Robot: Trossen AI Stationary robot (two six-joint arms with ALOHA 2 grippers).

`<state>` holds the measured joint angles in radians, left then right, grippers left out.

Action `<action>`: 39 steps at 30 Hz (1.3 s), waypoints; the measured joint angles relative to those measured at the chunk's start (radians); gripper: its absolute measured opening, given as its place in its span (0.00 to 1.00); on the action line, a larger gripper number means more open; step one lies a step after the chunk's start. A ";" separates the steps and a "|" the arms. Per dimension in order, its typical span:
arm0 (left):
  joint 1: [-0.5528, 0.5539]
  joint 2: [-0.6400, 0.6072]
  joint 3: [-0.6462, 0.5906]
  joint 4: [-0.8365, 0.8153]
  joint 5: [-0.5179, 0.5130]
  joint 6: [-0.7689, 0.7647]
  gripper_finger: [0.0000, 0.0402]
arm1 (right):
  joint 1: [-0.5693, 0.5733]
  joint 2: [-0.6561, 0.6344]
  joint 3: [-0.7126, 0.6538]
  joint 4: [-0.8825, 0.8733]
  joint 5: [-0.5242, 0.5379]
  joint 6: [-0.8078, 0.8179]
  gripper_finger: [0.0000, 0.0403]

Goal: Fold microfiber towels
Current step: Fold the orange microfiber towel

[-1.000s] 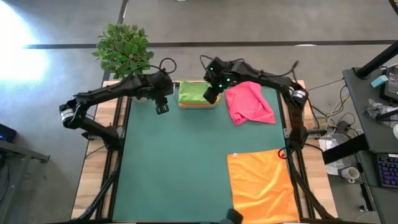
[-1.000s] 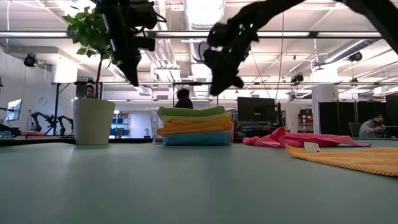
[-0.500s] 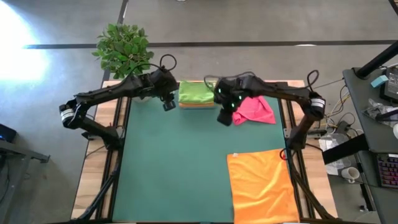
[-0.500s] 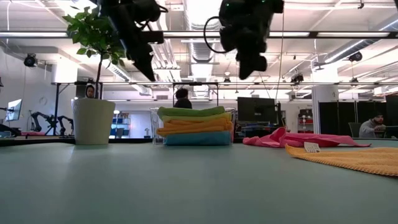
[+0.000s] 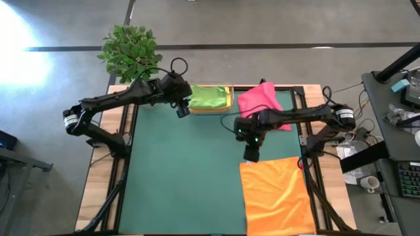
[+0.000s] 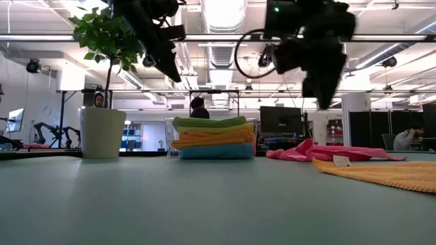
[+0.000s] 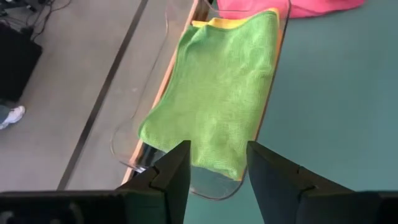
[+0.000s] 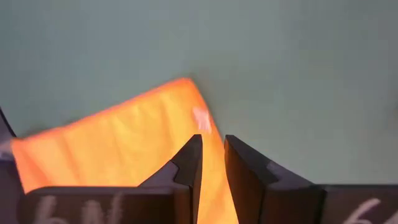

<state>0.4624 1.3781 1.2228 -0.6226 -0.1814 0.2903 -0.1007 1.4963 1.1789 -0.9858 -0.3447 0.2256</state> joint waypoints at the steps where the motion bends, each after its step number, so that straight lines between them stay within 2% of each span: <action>1: -0.001 0.000 0.000 0.001 0.000 0.000 0.35 | 0.014 0.000 -0.019 0.001 0.000 0.000 0.15; 10: -0.017 0.000 0.000 0.015 0.000 -0.152 0.35 | 0.118 0.000 -0.190 0.116 -0.005 0.010 0.15; 18: -0.094 0.000 0.000 0.009 0.000 -0.280 0.35 | 0.127 0.000 -0.317 0.278 -0.006 0.002 0.15; 22: -0.158 0.000 -0.001 0.008 -0.001 -0.355 0.35 | 0.127 0.000 -0.370 0.412 -0.058 -0.007 0.15; 30: -0.281 0.002 -0.002 0.008 -0.003 -0.385 0.35 | 0.127 0.001 -0.409 0.502 -0.081 -0.017 0.15; 39: -0.294 0.006 -0.002 0.006 -0.008 -0.313 0.35 | 0.124 0.122 -0.374 0.603 -0.054 0.013 0.15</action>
<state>0.1680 1.3840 1.2205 -0.6163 -0.1898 -0.0231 0.0234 1.6187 0.8045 -0.3824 -0.3991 0.2390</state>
